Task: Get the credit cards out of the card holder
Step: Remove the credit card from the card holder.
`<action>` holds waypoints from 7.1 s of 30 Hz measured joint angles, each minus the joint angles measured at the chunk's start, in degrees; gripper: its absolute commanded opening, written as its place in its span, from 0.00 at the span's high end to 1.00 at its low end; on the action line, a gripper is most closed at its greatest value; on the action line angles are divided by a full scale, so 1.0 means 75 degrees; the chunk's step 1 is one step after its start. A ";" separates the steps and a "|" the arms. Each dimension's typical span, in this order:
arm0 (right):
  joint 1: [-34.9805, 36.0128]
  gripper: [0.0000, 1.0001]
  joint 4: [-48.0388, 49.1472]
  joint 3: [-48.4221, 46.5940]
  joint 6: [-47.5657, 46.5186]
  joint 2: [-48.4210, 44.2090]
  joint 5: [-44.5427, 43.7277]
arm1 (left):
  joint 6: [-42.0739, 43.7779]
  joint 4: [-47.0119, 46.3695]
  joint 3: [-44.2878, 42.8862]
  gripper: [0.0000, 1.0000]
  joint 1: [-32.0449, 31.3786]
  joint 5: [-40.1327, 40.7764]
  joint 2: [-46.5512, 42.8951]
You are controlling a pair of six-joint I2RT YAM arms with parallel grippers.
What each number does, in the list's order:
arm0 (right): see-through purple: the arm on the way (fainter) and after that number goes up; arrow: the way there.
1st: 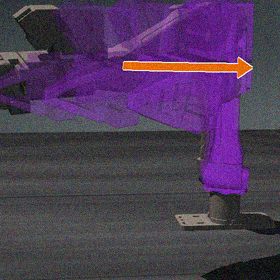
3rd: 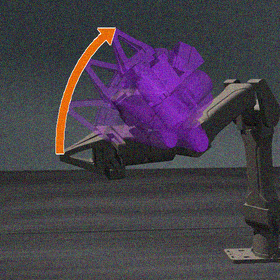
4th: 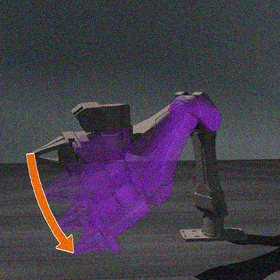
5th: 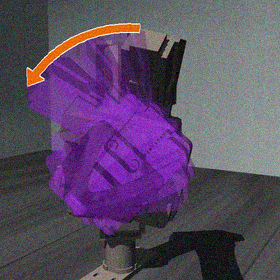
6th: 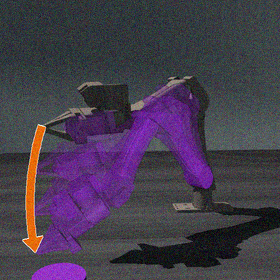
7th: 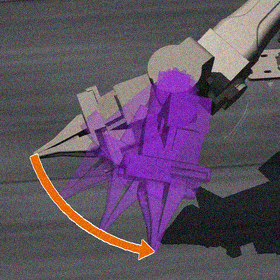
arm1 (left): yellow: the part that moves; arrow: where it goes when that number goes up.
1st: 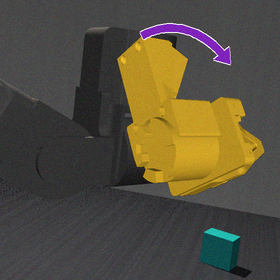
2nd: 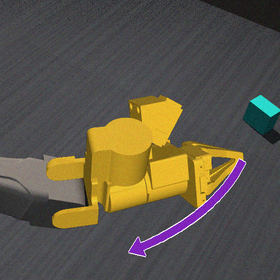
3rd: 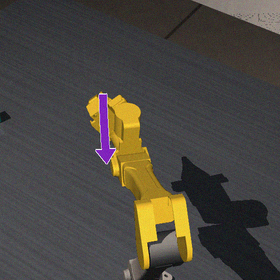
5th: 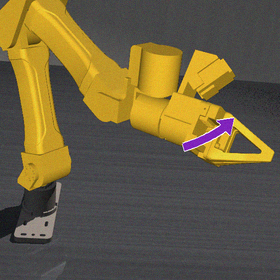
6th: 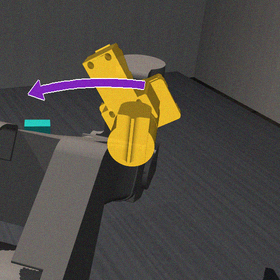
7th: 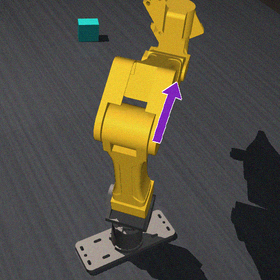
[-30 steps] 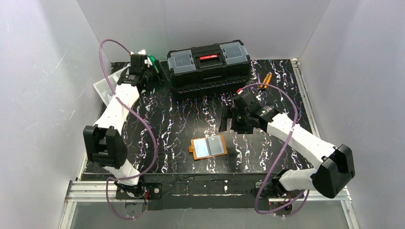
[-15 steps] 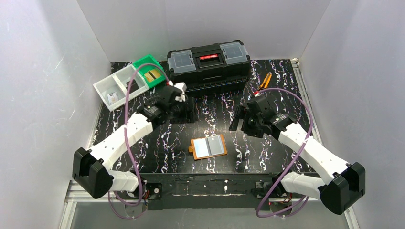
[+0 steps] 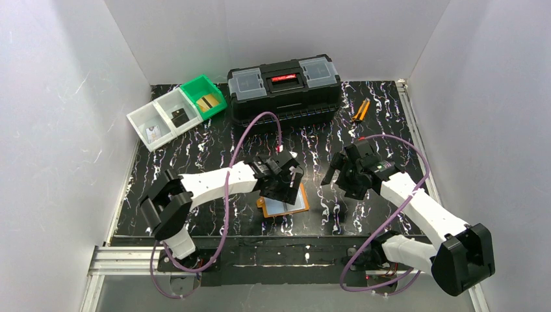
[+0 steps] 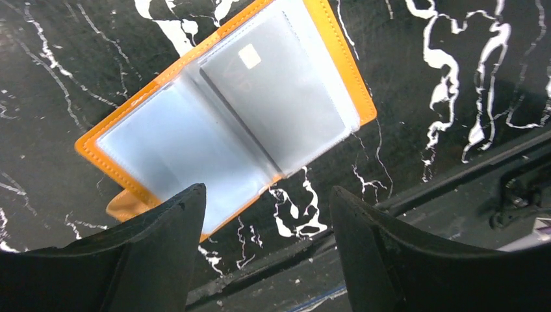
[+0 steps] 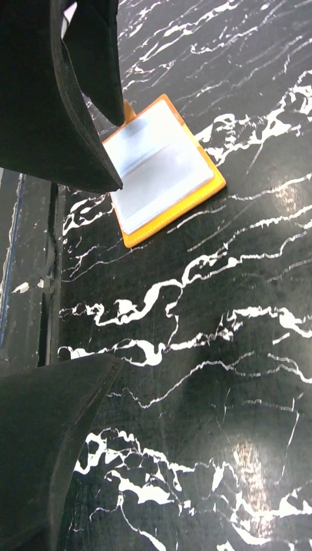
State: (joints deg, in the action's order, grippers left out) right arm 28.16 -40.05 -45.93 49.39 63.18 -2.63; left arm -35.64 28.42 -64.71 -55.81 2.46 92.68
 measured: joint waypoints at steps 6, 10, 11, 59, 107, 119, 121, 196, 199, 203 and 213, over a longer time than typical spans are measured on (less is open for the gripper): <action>-0.0370 0.00 0.0099 0.0323 0.0003 -0.0134 0.0140 | 0.0067 -0.0128 -0.0341 0.32 -0.0160 0.0026 0.0801; -0.0460 0.00 0.0192 0.0463 0.0000 -0.0134 0.0210 | 0.0146 -0.0219 -0.0565 0.33 -0.0265 0.0023 0.1061; -0.0466 0.00 0.0195 0.0495 0.0000 -0.0131 0.0216 | 0.0163 -0.0219 -0.0615 0.33 -0.0291 0.0026 0.1093; 0.0720 0.43 0.2031 0.0609 0.0376 0.1212 0.2282 | 0.0256 -0.2570 0.1897 1.00 0.0694 -0.1993 0.0067; 0.1387 0.90 0.3200 -0.0061 0.0219 0.3066 0.2719 | 0.0268 -0.0801 0.1416 0.83 0.1005 -0.1055 -0.1326; 0.1652 0.69 0.3104 -0.0361 0.0309 0.3142 0.2777 | 0.0309 0.0067 0.1451 0.99 0.1142 -0.0079 -0.0691; 0.1731 0.67 0.3107 -0.0367 0.0379 0.3144 0.2795 | 0.0289 0.0038 0.1478 1.00 0.1142 -0.0131 -0.0577; 0.1818 0.78 0.1824 0.0000 0.0184 0.2961 0.1513 | -0.1507 -0.3077 0.1553 0.76 0.1483 -0.3911 0.1037; 0.1833 0.78 0.1903 0.0058 0.0184 0.3016 0.1521 | -0.1513 -0.3311 0.1609 0.76 0.1483 -0.4068 0.1148; 0.1856 0.79 0.1941 0.0061 0.0187 0.3060 0.1577 | -0.1513 -0.3450 0.1632 0.76 0.1536 -0.4255 0.1230; 0.2005 0.79 0.1888 -0.0017 0.0219 0.3223 0.1687 | -0.1533 -0.3535 0.1725 0.89 0.1600 -0.4325 0.1230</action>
State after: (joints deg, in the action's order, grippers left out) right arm 43.20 -25.89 -46.06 51.03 87.35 10.02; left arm -47.13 1.91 -51.77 -43.81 -29.98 101.91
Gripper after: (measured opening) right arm 0.213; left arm 0.149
